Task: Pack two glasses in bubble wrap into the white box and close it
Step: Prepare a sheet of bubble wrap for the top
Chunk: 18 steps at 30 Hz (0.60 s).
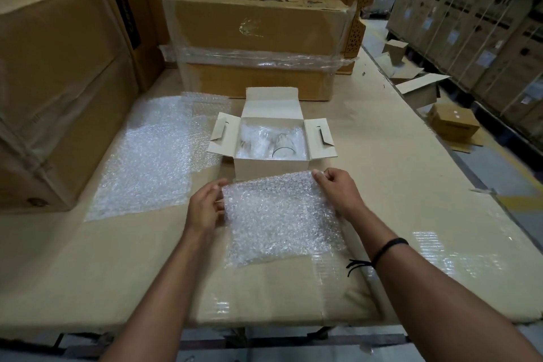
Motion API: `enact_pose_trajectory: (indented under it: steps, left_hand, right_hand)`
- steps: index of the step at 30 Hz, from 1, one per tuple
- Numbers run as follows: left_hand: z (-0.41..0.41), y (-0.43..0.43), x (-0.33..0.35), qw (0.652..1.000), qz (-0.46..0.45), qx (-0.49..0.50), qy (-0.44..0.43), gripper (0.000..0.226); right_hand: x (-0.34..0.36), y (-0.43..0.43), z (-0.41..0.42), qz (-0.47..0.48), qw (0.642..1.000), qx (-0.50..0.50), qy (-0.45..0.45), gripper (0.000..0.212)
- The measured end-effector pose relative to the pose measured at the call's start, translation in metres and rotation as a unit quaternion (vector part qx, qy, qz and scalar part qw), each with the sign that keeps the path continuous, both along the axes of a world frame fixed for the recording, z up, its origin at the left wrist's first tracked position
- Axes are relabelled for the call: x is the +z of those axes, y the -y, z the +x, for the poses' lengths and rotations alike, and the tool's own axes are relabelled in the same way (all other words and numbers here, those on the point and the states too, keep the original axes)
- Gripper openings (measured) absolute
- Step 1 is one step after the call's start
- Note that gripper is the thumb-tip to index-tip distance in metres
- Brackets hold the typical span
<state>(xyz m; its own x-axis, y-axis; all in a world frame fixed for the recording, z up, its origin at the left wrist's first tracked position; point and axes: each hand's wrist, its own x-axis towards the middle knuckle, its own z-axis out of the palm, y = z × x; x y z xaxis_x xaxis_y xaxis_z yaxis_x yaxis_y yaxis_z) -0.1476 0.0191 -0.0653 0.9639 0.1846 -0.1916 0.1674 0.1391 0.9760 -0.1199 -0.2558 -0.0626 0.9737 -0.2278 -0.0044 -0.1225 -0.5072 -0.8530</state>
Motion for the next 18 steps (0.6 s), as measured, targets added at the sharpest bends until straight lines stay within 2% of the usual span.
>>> enact_pose_trajectory:
  steps: [2,4,6,8,11,12,14,15,18]
  left_hand:
    - [0.001,-0.001,0.000,0.999,-0.008,-0.045,-0.006,0.032]
    - [-0.002,0.000,0.000,0.995,0.059,-0.076,-0.004,0.049]
    - [-0.003,0.003,-0.002,0.993,0.096,-0.061,0.002,0.066]
    - [-0.001,0.004,-0.004,0.996,0.083,-0.029,0.002,0.068]
    - [0.007,0.001,-0.005,0.995,0.096,-0.033,0.008,0.057]
    - [0.009,0.000,-0.004,0.993,0.108,-0.043,0.007,0.047]
    - [0.011,0.000,-0.005,0.994,0.105,-0.043,0.002,0.024]
    - [0.010,0.001,-0.004,0.995,0.094,-0.038,-0.003,0.019]
    - [0.009,0.005,0.000,0.996,0.076,-0.042,0.001,0.010]
  right_hand:
    - [0.001,0.002,0.003,-0.006,1.000,-0.015,-0.003,0.047]
    - [-0.001,0.005,0.005,-0.006,1.000,-0.016,-0.009,0.046]
    - [-0.003,0.007,0.006,-0.015,1.000,-0.008,-0.018,0.043]
    - [-0.002,0.012,0.004,-0.005,0.999,0.026,-0.045,0.042]
    - [0.004,0.014,0.003,-0.014,0.985,0.124,-0.120,0.073]
    - [0.004,0.014,0.005,-0.030,0.981,0.144,-0.129,0.068]
    - [0.005,0.012,0.005,-0.034,0.981,0.146,-0.119,0.035]
    - [0.005,0.011,0.004,-0.018,0.984,0.140,-0.108,0.027]
    - [0.005,0.011,0.002,-0.004,0.992,0.117,-0.052,0.023]
